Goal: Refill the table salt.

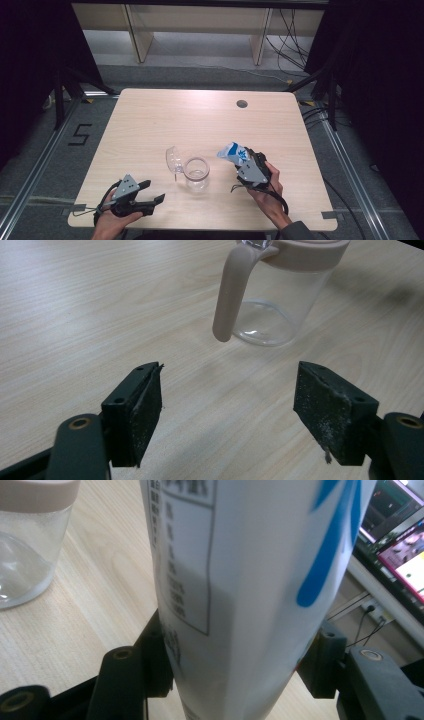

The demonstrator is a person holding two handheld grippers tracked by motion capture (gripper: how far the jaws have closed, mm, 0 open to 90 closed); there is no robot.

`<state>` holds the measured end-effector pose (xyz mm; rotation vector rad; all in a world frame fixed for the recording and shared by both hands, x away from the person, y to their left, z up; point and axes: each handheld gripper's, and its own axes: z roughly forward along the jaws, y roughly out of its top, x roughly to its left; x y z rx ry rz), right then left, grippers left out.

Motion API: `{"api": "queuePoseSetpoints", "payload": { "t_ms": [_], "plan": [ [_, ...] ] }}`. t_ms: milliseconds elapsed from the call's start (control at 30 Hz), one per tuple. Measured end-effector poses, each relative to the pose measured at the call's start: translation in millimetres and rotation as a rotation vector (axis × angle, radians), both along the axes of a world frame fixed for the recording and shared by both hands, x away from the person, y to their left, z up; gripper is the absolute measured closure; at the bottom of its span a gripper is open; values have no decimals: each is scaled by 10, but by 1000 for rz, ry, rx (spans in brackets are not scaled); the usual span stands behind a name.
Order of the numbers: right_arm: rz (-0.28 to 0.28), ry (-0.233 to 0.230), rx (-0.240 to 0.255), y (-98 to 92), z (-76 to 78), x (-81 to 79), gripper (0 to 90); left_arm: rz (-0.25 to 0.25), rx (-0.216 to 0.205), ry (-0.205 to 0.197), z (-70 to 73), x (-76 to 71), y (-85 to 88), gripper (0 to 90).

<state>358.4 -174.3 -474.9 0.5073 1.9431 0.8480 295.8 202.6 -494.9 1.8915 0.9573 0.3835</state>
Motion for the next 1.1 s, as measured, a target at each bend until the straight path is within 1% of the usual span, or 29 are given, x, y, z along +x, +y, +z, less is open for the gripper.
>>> {"api": "queuePoseSetpoints", "payload": {
  "t_ms": [67, 100, 133, 167, 200, 267, 300, 333, 367, 433, 467, 500, 633, 667, 700, 733, 800, 833, 867, 900, 933, 1033, 1100],
  "plan": [
    [5, 5, -9, 11, 2, -8, 448, 1, 0, 0, -1, 0, -2, 270],
    [-2, -23, -30, 28, 7, -11, 448, 0, -1, 1, 0, -1, -3, 269],
    [-2, -23, -30, 28, 7, -11, 448, 0, -1, 1, 0, -1, -3, 270],
    [-2, -35, -60, 51, 9, -21, 449, -3, -1, 1, 0, 0, -1, 270],
    [-2, -35, -60, 51, 9, -21, 449, -3, -1, 1, 0, 0, -1, 269],
    [-2, -62, -97, 69, 18, -21, 450, 0, 0, 1, 0, -1, -2, 269],
    [-7, -66, -106, 76, 18, -23, 451, -5, -2, 1, -2, 1, -2, 269],
    [-11, -85, -132, 89, 17, -14, 452, -5, -1, 1, -2, 1, -2, 269],
    [-11, -85, -132, 89, 17, -14, 452, -11, 1, -1, -3, 5, -1, 269],
    [-4, -91, -145, 98, 10, -1, 453, -5, 1, 2, -2, -1, -6, 269],
    [-5, -97, -160, 105, 3, -1, 453, 2, -6, 10, -4, -6, -11, 269],
    [-8, -117, -188, 121, -15, -6, 454, 0, -5, 10, -4, -5, -12, 269],
    [-4, -119, -205, 140, -17, 3, 455, -1, -4, 10, -4, -5, -14, 269],
    [4, -121, -215, 148, -19, 13, 456, 1, -11, 10, -5, -7, -18, 269],
    [-10, -141, -230, 158, -26, 8, 456, 2, -13, 10, -5, -8, -18, 269],
    [4, -135, -246, 171, -33, 10, 457, 2, -12, 10, -5, -8, -16, 269],
    [6, -137, -242, 181, -38, 11, 461, -4, -8, 9, -4, -2, -8, 269],
    [2, -143, -251, 187, -42, 7, 461, -10, 3, -1, 0, 2, -2, 269],
    [9, -138, -250, 191, -50, 10, 462, -2, -10, 5, -3, -4, -11, 269],
    [5, -126, -260, 198, -60, 11, 462, 0, -7, 10, -2, -7, -10, 269],
    [-4, -138, -261, 197, -61, 10, 462, -1, -7, 9, -2, -8, -12, 269],
    [-8, -143, -264, 199, -64, 10, 462, -1, -7, 10, -3, -7, -12, 269],
    [0, -131, -273, 204, -64, 8, 462, 0, -12, 9, -4, -6, -17, 269]
  ]
}}
